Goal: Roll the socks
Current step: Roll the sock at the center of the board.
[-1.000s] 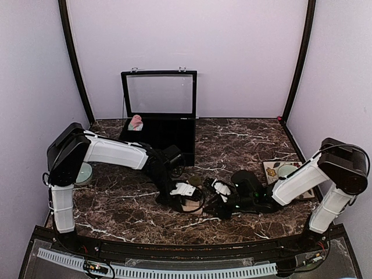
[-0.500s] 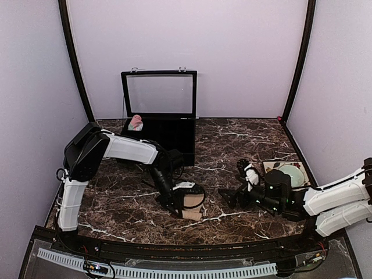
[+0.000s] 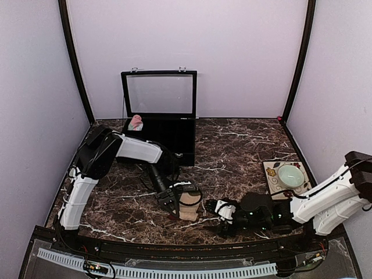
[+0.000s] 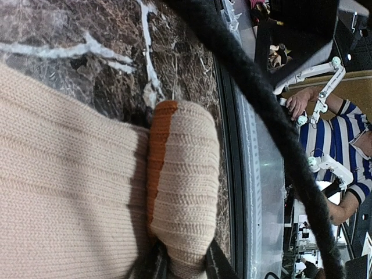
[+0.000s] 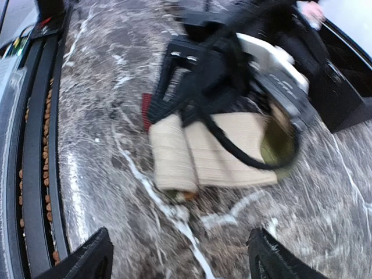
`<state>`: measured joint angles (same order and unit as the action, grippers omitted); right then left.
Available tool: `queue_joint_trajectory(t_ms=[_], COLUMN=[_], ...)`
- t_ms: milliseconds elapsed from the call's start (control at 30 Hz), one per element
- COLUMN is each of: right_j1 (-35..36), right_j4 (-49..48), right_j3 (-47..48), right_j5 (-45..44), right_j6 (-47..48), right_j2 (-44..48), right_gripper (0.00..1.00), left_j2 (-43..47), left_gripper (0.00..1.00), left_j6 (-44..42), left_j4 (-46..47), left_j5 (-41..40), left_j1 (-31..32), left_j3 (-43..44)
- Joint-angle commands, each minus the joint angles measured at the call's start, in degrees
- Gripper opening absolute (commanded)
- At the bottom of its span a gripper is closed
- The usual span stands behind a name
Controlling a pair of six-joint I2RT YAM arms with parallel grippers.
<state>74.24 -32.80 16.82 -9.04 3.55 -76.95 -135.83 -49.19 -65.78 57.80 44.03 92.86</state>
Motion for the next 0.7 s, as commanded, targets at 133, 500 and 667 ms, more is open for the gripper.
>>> queue_joint_trajectory(t_ms=[133,500,667], right_j1=[2.4,1.4,0.7], right_j4=[0.3,1.2,-0.4], right_j3=[14.4,20.6,19.7], right_j5=[2.0,3.7,1.8], right_j6=[12.4,14.8,14.3], right_j2=[-13.5,-24.5,-25.9], right_gripper=[0.62,0.39,0.36], left_j2=[-5.3,-5.3,-5.1], left_gripper=[0.22,0.22,0.23], left_j6=[2.9,3.3,2.9], left_j4=[1.0,1.4,1.3], left_j5=[-17.1,-16.7,-16.8], left_j1=[0.2,0.2,0.2], left_j3=[-1.3,-0.7,-0.9])
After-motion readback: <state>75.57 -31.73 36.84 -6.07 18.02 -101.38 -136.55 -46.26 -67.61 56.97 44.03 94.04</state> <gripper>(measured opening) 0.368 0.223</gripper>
